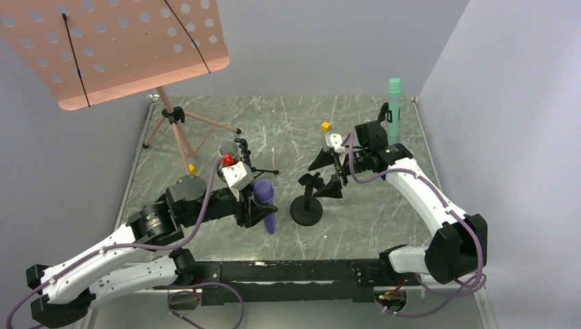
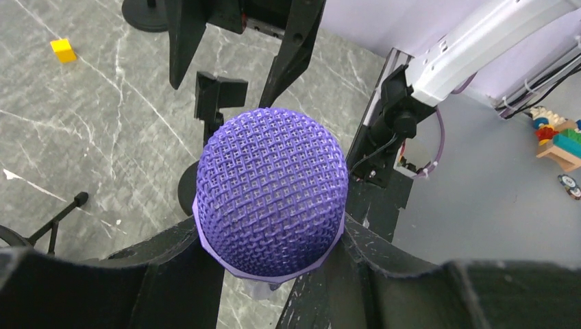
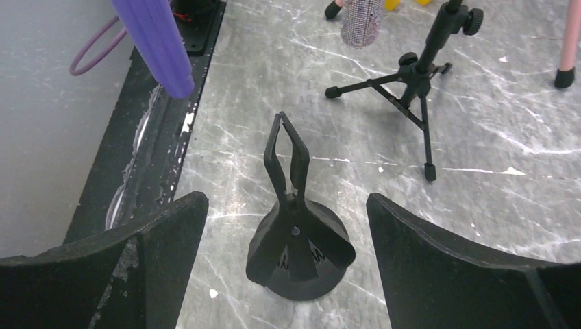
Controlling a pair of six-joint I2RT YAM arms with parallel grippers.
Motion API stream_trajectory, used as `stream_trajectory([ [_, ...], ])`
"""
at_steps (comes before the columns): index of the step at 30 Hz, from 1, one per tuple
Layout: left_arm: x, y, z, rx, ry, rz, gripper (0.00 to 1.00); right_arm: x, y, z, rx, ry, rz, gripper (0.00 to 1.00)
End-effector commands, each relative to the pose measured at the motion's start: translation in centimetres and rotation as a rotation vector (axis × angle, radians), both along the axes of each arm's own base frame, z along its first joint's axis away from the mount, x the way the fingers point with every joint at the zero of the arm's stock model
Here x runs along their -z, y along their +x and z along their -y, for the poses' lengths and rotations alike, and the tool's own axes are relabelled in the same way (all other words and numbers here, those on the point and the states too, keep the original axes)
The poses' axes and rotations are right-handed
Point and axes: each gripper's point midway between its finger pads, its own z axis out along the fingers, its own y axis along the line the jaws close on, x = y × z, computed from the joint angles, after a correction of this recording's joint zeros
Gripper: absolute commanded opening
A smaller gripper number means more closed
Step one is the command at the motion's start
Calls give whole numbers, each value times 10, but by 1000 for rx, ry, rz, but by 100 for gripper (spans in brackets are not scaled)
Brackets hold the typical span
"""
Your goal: Attach the microphones to the stand
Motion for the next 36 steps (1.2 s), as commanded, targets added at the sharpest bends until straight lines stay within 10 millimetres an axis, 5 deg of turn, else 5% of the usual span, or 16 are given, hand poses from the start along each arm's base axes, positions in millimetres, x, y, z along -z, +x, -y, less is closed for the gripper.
stream_trajectory([
  [1, -16, -2, 0, 19, -59, 55, 0, -13, -3, -8, -40, 29, 18, 89],
  [17, -19, -2, 4, 38, -62, 86, 0, 11, 1, 9, 8, 30, -4, 95],
  [36, -40, 24, 24, 26, 18, 179, 0, 8, -2, 5, -31, 59, -40, 69],
])
